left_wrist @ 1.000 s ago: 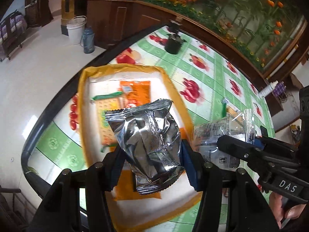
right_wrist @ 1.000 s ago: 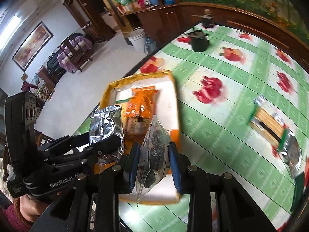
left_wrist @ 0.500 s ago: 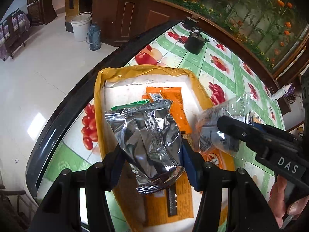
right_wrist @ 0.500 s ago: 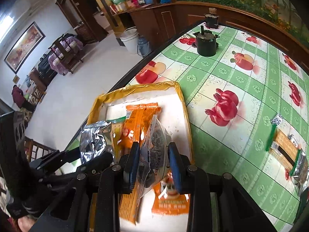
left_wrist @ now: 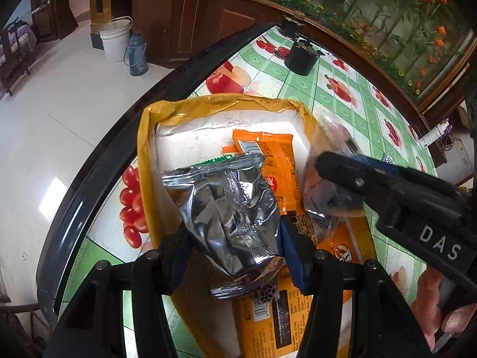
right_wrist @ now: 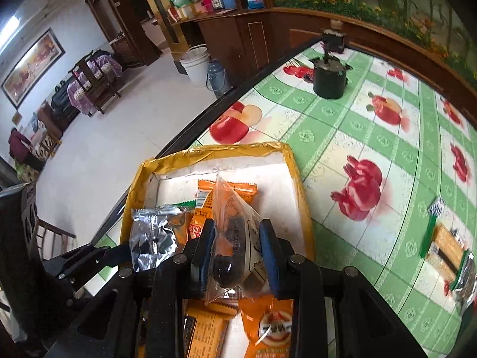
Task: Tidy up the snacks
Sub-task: 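Carry the silver foil bag and clear plastic bag over the yellow tray with both grippers, then lower both bags into the tray and open both grippers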
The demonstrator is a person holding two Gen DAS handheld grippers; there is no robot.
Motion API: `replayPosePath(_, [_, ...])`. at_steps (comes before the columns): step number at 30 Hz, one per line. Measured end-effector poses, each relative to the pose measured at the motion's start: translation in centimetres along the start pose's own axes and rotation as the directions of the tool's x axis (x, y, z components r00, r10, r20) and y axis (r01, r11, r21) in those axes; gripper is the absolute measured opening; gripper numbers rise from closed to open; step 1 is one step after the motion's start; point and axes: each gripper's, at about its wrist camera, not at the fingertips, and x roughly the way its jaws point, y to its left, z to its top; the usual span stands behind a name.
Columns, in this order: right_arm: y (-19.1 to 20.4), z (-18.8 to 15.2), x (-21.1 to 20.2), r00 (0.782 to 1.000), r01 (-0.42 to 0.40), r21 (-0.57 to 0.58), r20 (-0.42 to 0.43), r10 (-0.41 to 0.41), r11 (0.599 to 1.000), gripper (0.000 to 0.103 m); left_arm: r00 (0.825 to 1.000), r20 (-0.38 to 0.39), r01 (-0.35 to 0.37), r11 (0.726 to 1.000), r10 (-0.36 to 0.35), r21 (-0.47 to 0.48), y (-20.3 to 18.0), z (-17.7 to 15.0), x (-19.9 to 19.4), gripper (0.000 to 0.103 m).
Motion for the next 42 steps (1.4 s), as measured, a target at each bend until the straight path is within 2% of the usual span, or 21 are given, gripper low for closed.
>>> replayPosePath(7, [0.8,0.3,0.6,1.0,0.01,-0.008,-0.002,-0.01,1.0,0.033,1.0,-0.005,0.013,1.0,-0.013,0.015,-0.4,-0.7,0.1,0.055])
replayPosePath(33, [1.0,-3.5,-1.3,0.999,-0.022,0.013,-0.031,0.022,1.0,0.034,1.0,0.001,0.01,1.0,-0.01,0.02,-1.4,-2.2,-1.3,0.057])
replayPosePath(42, [0.8,-3.9,-2.5,0.999,-0.044,0.026,-0.029,0.044,0.999,0.035,1.0,0.014,0.012,0.999,-0.013,0.029,-2.1,-2.6,-2.5,0.062])
